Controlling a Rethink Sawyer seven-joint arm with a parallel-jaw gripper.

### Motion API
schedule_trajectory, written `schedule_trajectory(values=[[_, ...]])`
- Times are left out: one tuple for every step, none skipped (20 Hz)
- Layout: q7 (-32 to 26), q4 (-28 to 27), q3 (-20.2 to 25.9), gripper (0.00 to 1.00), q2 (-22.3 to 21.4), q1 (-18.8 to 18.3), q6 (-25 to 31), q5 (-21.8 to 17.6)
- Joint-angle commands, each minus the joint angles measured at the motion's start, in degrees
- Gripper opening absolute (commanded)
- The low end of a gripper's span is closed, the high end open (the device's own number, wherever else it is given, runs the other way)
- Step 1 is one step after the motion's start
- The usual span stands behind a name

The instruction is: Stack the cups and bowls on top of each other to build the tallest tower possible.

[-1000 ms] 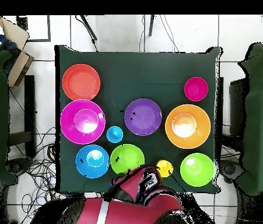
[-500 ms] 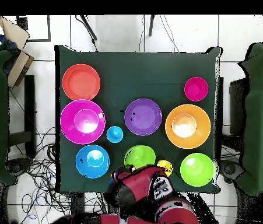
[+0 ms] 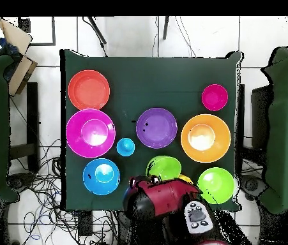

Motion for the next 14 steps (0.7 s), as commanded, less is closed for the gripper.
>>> schedule_trajectory(values=[[8.33,-4.18,1.83,0.0,-3.55,3.69,9.15,8.21],[9.13,-5.05,1.23,0.0,-3.09,4.32,9.34,9.33],[9.39,-6.3,0.34,0.0,-2.53,5.31,9.18,9.81],[9.59,-7.27,-0.35,0.0,-1.93,6.09,9.08,10.4],[9.79,-8.23,-1.05,0.0,-1.33,6.88,8.98,10.98],[9.63,-8.76,-0.76,0.0,-0.88,6.84,9.15,11.96],[9.09,-9.42,-0.08,0.0,-0.48,6.46,9.79,12.97],[8.55,-10.08,0.61,0.0,-0.09,6.08,10.42,13.98],[8.27,-10.29,1.04,0.0,0.04,5.92,11.08,14.96],[7.87,-10.81,1.1,0.0,-0.04,6.12,11.79,15.62],[7.76,-11.25,1.1,0.0,0.06,6.39,12.59,16.45],[7.67,-11.86,0.88,0.0,0.18,6.77,13.28,17.12],[7.72,-12.63,0.69,0.0,0.58,7.16,14.15,17.91],[7.59,-13.24,0.55,0.0,0.91,7.36,14.72,18.45]])
